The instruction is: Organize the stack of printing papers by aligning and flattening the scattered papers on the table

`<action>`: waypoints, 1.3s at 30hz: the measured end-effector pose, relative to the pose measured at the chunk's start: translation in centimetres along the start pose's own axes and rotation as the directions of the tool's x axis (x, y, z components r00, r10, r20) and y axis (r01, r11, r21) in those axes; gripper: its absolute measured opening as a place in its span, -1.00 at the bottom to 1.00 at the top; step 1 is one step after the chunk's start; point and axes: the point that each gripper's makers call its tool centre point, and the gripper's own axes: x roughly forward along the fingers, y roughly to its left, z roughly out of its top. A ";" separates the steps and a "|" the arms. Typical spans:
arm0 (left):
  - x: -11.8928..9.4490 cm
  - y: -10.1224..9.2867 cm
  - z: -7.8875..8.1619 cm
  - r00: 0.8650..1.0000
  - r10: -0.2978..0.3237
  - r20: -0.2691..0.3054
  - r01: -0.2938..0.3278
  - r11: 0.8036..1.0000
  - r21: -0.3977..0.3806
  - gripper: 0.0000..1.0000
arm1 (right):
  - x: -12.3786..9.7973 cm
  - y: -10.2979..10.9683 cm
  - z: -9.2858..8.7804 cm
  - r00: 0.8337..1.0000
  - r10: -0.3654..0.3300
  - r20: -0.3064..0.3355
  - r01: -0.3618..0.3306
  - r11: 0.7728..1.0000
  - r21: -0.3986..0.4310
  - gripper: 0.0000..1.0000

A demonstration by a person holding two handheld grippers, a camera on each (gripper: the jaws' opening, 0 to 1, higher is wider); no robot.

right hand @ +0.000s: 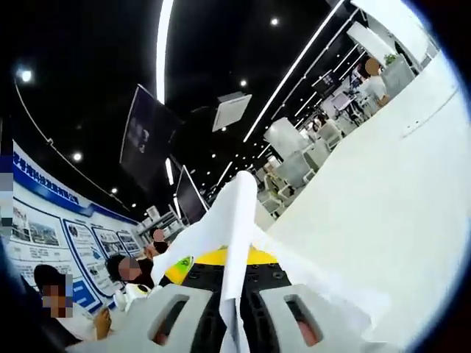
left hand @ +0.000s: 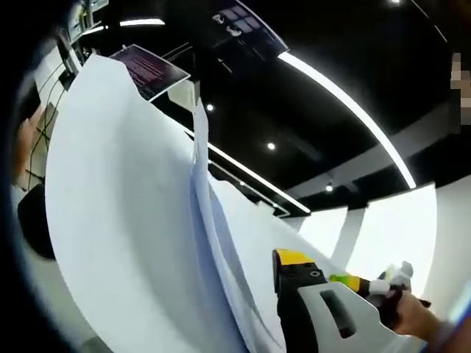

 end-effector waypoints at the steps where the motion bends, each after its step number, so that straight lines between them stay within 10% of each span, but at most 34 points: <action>1: 0.0 0.0 0.0 1.000 0.000 0.000 0.000 1.000 0.000 -0.49 | 0.0 0.0 0.0 1.000 0.000 -0.001 0.000 1.000 0.000 -1.00; 39: 0.0 0.2 0.4 1.000 0.011 0.019 -0.012 1.000 0.015 -0.54 | 0.5 3.2 -3.0 0.998 0.049 -0.045 -0.049 0.999 0.007 -1.00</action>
